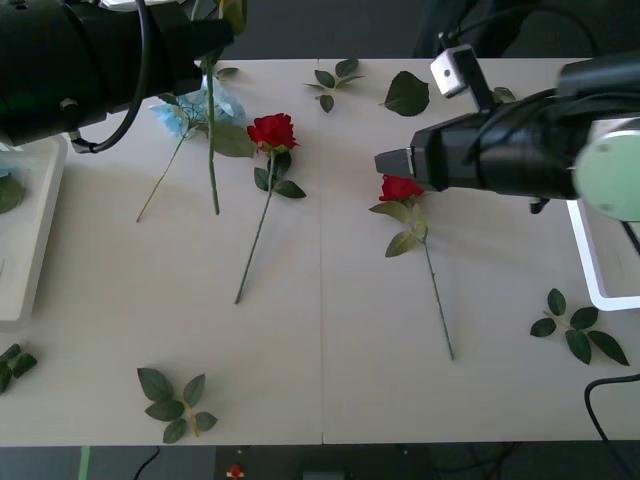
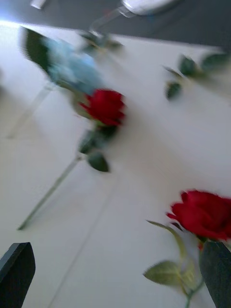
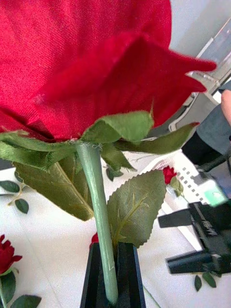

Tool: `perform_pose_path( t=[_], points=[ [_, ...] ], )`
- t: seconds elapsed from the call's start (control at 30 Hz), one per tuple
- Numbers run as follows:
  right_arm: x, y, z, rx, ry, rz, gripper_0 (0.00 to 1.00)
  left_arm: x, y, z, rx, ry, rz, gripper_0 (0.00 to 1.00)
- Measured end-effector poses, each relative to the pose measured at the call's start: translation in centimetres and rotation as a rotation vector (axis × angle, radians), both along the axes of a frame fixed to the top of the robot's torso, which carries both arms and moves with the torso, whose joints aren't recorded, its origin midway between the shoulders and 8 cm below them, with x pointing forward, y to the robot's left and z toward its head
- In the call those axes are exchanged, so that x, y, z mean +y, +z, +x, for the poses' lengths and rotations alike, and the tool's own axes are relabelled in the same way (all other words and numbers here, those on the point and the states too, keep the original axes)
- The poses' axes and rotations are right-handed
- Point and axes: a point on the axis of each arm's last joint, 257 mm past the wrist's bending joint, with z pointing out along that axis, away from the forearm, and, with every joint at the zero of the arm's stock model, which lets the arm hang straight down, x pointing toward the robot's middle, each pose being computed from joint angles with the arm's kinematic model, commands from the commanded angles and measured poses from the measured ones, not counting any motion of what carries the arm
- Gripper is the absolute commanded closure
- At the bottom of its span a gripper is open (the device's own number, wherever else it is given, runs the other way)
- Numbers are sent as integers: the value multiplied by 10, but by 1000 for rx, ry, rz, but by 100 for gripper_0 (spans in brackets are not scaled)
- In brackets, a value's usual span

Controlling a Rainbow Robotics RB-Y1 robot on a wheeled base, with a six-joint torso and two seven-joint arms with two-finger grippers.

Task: Place the red flowers into the right box and the blue flowers into the left box. If a person shows an open palm, hand one flower to the person first, then continue sorting.

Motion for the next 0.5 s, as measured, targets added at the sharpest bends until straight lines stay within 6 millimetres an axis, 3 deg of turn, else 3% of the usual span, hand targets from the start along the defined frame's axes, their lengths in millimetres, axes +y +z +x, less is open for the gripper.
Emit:
perform_pose_path(
  t=[0.2, 0.33, 0.5],
  points=[
    [37, 36, -43, -124, 234, 40, 0, -7, 10, -4, -14, -20, -50, 100],
    [70, 60, -83, -112, 391, 206, 0, -26, 20, -10, -43, -54, -152, 100],
    [83, 70, -103, -168, 500, 241, 0, -54, 4, -21, 0, -111, -209, 100]
  ],
)
